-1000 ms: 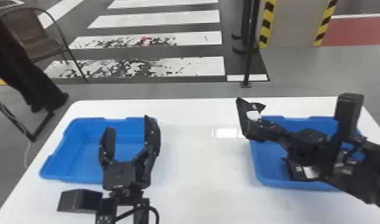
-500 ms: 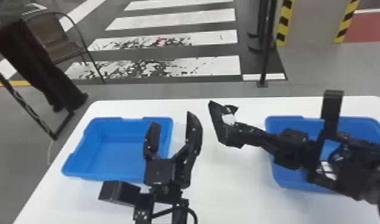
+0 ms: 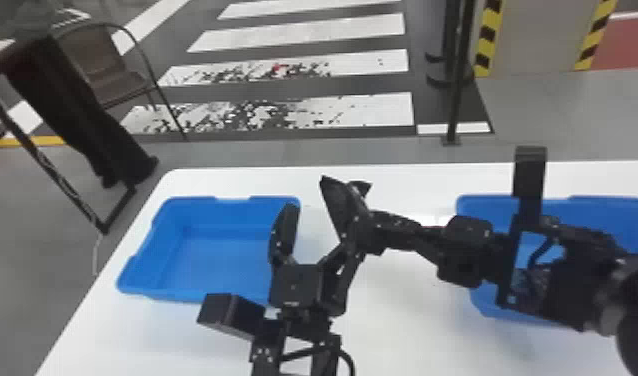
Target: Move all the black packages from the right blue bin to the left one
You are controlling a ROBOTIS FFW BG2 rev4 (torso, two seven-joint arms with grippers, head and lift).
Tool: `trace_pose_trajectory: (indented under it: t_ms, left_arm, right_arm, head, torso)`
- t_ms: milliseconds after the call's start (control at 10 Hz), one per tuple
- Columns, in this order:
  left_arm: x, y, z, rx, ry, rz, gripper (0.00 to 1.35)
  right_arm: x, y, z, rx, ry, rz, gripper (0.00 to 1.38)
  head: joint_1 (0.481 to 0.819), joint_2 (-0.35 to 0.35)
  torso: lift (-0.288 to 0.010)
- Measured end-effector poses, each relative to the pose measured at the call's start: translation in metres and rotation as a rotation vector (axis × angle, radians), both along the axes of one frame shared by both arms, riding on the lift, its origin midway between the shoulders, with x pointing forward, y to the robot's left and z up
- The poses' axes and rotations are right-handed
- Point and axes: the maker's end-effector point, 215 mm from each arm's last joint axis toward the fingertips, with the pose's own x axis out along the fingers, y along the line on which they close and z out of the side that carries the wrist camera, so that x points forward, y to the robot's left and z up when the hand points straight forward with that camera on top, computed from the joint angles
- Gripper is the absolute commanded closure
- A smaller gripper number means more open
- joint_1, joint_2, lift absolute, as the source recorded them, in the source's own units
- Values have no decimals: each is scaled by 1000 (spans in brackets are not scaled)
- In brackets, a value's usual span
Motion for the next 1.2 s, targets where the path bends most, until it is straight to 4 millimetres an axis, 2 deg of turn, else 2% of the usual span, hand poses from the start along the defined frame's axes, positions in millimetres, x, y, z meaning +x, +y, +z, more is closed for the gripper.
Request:
trace_pose_trajectory:
  t_ms: [200, 300, 400, 500, 700, 800, 1200]
  left_arm:
    - [-3, -13, 8, -16, -21, -27, 142]
    - [-3, -17, 8, -22, -18, -37, 185]
    - [-3, -20, 7, -25, -14, -45, 332]
    - [-2, -22, 5, -26, -7, -51, 656]
    - [0, -20, 2, -30, 6, -47, 1171]
    - [0, -16, 0, -35, 12, -42, 1220]
    - [-1, -3, 7, -40, -15, -13, 1223]
  right_arm:
    - [-6, 10, -2, 7, 7, 24, 1150]
    - [-7, 13, -1, 8, 6, 30, 1150]
    - [-8, 15, -1, 11, 8, 34, 1150]
    - [-10, 17, -1, 15, 11, 39, 1148]
    - [-11, 18, 1, 26, 9, 42, 1150]
    - [-10, 18, 3, 34, 7, 40, 1150]
    - [-3, 16, 6, 48, 0, 26, 1148]
  head:
    - [695, 223]
    - [695, 221]
    - [695, 221]
    - [695, 220]
    - [695, 223]
    - [695, 227]
    - [695, 241]
  torso:
    - [-154]
    - [-154]
    - [-154]
    - [-154]
    - [-154]
    - [-154]
    - [-154]
